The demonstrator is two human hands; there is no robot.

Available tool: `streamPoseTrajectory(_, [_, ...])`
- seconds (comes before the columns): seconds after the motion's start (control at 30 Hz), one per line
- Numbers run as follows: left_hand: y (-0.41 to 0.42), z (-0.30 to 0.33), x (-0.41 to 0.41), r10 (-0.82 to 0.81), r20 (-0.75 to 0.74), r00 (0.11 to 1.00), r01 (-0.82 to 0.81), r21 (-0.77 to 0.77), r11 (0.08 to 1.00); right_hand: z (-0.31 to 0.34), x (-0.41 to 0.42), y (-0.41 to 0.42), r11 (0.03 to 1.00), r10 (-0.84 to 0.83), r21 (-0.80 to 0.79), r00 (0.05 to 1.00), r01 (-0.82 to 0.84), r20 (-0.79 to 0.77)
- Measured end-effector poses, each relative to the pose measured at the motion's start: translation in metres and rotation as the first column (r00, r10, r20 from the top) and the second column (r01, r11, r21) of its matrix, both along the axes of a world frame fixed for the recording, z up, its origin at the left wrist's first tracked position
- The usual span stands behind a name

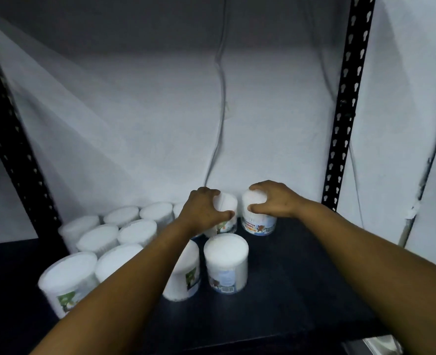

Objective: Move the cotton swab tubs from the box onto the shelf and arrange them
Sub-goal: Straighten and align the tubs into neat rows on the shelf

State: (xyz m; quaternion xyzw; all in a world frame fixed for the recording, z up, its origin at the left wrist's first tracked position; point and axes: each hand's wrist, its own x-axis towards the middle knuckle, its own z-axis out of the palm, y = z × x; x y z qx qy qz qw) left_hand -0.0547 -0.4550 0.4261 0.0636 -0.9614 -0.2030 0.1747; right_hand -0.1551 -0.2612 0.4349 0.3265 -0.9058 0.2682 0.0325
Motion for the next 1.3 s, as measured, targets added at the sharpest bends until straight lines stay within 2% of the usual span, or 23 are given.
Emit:
streamPoseTrajectory(0.13, [0.026, -0.005, -0.011, -0.040, 0.010, 0.999, 0.040, 0.033, 0.999, -0.009, -0.003, 0.028, 0.998, -0.053, 0.019, 0.998, 0.052, 0.033])
streamPoseTrajectory(0.33, [0.063, -0.017, -0.026, -0.095, 0.109, 0.989, 0.094, 0.015, 0.995, -0.021, -0.009, 0.060, 0.996, -0.077, 0.060, 0.995, 0.073, 0.071])
streamPoseTrajectory(0.57, [0.070, -0.033, -0.028, -0.105, 0.188, 0.977, 0.107, -0.002, 0.994, -0.037, -0.014, 0.070, 0.997, -0.061, 0.058, 0.990, 0.054, 0.127])
streamPoseTrajectory(0.83, [0.069, -0.031, -0.029, -0.142, 0.259, 0.955, 0.140, 0.026, 0.990, -0.046, -0.015, 0.070, 0.999, -0.031, 0.048, 0.992, 0.026, 0.119])
streamPoseTrajectory(0.93, [0.071, -0.031, -0.023, -0.114, 0.255, 0.960, 0.131, -0.051, 0.990, -0.049, -0.006, 0.075, 0.999, -0.029, 0.044, 0.998, 0.027, 0.047])
streamPoseTrajectory(1.03, [0.074, -0.035, -0.018, -0.006, 0.229, 0.973, 0.057, -0.215, 0.975, -0.060, 0.004, 0.081, 0.995, -0.059, 0.074, 0.988, 0.070, -0.146])
streamPoseTrajectory(1.1, [0.077, -0.038, -0.016, 0.039, 0.210, 0.977, 0.023, -0.285, 0.958, -0.068, 0.008, 0.082, 0.989, -0.048, 0.124, 0.975, 0.077, -0.219])
streamPoseTrajectory(1.2, [0.080, -0.039, -0.016, 0.054, 0.195, 0.979, 0.005, -0.288, 0.958, -0.073, 0.008, 0.081, 0.986, -0.039, 0.150, 0.969, 0.077, -0.243])
streamPoseTrajectory(1.3, [0.080, -0.036, -0.018, 0.024, 0.223, 0.975, 0.022, -0.205, 0.978, -0.069, 0.008, 0.080, 0.987, -0.035, 0.147, 0.970, 0.072, -0.240])
